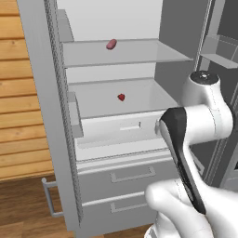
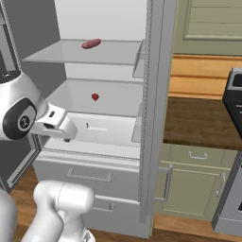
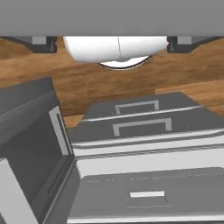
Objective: Take the strawberry from the fridge and place it on top of the pancake, located on the dining counter.
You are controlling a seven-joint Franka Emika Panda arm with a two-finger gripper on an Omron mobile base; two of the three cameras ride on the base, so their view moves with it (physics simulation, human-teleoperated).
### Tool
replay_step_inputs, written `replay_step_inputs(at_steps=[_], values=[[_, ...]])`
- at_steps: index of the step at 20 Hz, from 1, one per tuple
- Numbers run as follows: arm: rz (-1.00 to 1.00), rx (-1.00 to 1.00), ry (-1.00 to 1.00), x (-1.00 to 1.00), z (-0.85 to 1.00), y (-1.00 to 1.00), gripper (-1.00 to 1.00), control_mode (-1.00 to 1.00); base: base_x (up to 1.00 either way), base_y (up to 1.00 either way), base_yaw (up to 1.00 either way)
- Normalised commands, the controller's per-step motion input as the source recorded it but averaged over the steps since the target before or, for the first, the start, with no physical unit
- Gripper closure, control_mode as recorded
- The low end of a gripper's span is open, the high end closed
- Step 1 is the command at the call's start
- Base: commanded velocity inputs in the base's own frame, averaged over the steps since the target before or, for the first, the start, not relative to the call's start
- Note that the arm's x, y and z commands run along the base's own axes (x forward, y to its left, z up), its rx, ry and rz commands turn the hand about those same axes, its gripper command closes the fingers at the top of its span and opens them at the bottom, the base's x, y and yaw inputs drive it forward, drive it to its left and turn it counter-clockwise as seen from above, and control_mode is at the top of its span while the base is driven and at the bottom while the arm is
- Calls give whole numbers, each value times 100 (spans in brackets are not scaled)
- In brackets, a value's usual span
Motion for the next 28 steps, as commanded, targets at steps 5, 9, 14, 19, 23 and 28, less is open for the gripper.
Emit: replay_step_inputs(at_steps=[5, 9, 14, 19, 23, 28], values=[[15, 1, -20, 0, -61, 1, -100, -100, 0, 0, 0], [17, 0, 0, -3, -37, 6, -100, -100, 0, 0, 0], [7, 0, 5, -7, -32, 0, -100, -100, 0, 0, 0], [0, 0, 2, 0, -5, 0, -100, -100, 0, 0, 0], [0, 0, -1, 0, 0, 0, -100, -100, 0, 0, 0], [0, 0, -2, 4, 0, 6, -100, 100, 5, 2, 0]])
